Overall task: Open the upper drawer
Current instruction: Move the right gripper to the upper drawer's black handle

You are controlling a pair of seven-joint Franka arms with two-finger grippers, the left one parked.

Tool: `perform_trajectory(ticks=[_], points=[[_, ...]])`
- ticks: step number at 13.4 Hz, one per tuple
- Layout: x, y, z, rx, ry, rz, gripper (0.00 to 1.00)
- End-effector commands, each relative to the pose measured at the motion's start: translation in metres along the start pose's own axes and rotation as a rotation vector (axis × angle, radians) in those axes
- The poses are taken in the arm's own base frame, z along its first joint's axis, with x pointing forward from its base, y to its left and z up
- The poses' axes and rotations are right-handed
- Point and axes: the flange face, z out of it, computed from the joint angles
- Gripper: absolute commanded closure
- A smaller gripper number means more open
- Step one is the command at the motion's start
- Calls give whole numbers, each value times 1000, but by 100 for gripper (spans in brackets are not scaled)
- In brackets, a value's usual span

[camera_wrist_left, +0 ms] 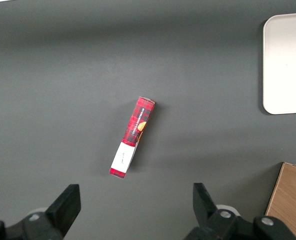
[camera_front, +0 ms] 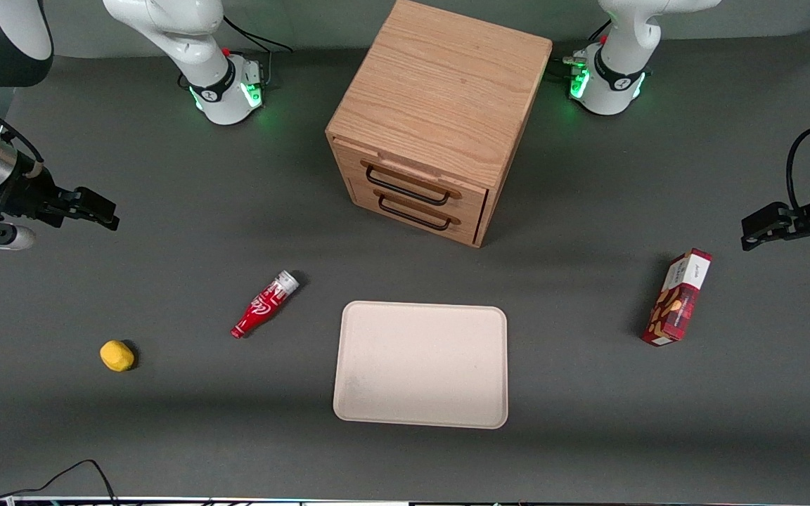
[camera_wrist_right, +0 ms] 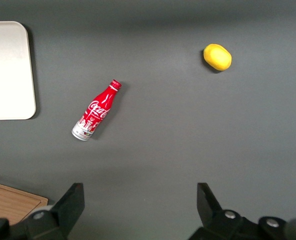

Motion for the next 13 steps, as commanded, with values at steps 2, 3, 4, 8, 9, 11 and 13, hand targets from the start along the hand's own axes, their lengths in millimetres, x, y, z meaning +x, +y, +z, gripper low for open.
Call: perform_trajectory(ticks=[2, 3, 4, 8, 9, 11, 13], points=[[3, -12, -7, -5, 14, -9, 0], [3, -22, -9, -3, 18, -32, 0], [3, -47, -12, 6, 27, -76, 0], [-4, -164, 2, 65, -1, -335, 0], [-18, -202, 8, 82, -15, -452, 0], [-42, -273, 14, 133, -13, -635, 0], [-61, -323, 33, 143, -11, -742, 0]])
